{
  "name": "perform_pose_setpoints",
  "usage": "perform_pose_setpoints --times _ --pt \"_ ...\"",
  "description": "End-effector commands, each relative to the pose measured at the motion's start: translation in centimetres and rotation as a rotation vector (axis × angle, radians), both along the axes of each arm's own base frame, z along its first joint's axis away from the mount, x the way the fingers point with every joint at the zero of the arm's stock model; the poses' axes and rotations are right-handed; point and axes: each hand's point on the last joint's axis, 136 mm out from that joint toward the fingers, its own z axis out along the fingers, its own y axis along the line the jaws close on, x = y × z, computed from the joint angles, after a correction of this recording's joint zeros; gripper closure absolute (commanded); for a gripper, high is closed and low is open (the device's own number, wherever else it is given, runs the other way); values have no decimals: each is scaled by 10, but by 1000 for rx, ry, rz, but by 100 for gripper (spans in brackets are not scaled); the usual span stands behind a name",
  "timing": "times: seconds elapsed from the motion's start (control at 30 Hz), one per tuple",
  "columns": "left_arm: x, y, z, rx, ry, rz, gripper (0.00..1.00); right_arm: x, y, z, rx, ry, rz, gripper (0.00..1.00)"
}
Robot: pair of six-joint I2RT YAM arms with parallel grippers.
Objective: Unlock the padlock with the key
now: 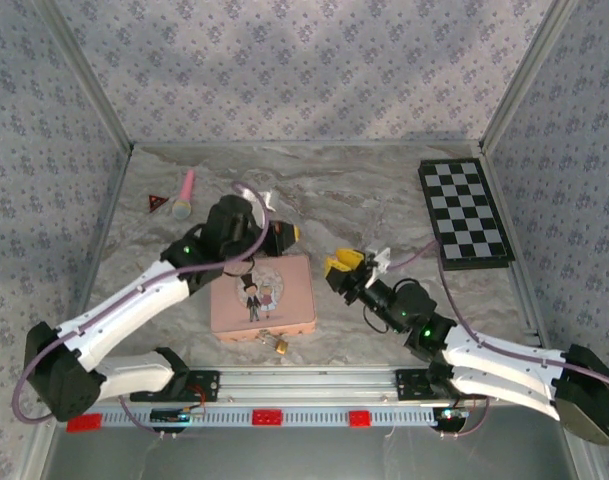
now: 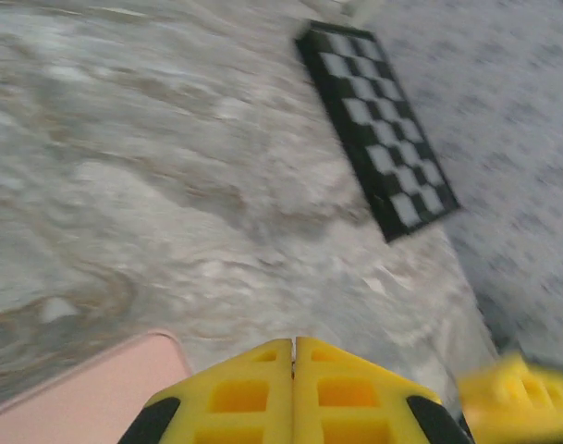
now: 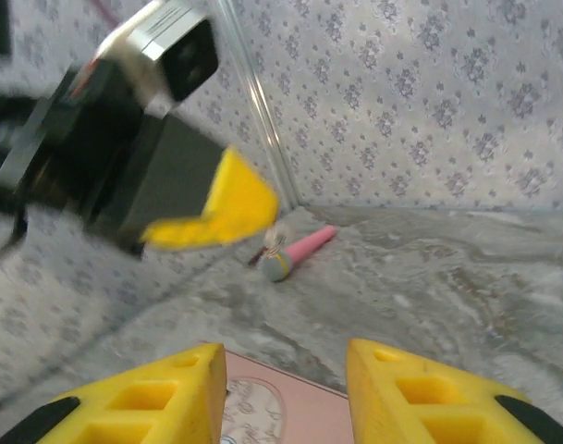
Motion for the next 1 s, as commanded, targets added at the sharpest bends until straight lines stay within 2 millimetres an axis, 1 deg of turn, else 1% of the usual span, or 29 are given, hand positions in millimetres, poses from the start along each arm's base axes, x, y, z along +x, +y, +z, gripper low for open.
perform_pose_setpoints --times 0.0,0.07,0.17,0.27,0.37,0.47,0.63,0.73,0.77,0.8,0.97 --pt "-7 35 -43 178 235 166 100 7 6 -2 -277 -233 -106 58" --pt "-8 27 -42 148 268 155 100 5 18 -2 -368 -328 -118 56" --pt "-11 20 -40 116 290 154 100 8 33 -3 -444 -431 -150 53" --pt "-17 14 -37 103 296 142 100 13 49 -9 -480 -466 -153 53" --pt "-23 6 -39 92 307 132 100 19 61 -12 -482 -498 -179 54" --pt "-28 3 -44 70 329 134 100 25 66 -11 -464 -519 -228 55" --pt "-30 4 -46 32 335 156 100 30 78 -24 -489 -504 -217 58" --pt "-31 7 -47 37 335 165 100 33 75 -26 -477 -475 -235 62" --pt "-31 8 -48 39 336 170 100 35 74 -26 -470 -466 -239 66" --pt "-31 10 -48 40 335 178 100 37 73 -26 -461 -458 -240 68" --pt "-31 12 -49 12 334 197 100 40 79 -34 -472 -446 -232 69"
